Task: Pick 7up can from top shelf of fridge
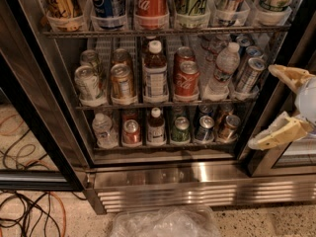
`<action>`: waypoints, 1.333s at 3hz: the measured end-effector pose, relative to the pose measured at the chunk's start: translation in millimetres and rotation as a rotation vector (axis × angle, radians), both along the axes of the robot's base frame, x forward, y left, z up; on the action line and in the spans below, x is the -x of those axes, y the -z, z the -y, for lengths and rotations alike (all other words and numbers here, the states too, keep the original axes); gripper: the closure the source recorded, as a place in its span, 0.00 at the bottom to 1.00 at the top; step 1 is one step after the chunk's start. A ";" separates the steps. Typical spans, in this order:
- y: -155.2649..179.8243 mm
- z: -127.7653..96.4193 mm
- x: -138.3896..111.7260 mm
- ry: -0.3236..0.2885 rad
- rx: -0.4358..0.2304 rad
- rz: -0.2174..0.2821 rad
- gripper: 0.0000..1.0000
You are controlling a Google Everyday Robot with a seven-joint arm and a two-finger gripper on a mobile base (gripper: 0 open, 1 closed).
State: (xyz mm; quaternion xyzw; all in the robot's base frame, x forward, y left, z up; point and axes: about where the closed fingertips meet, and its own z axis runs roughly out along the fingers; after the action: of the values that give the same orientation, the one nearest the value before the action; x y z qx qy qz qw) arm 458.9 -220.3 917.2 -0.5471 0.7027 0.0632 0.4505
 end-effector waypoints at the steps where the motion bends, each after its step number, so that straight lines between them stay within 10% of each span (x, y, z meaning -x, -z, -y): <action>1: -2.2 -8.1 -1.4 -0.014 -0.135 -0.019 0.00; 4: -44.2 -30.6 -8.4 0.374 -0.813 -0.031 0.00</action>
Offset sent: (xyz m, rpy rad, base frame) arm 0.0189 -0.0033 0.0453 0.9839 0.0494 -0.3495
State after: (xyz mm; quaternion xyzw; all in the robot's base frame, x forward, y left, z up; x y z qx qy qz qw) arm 467.3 -189.7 961.5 -0.1880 0.7142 0.2598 0.6222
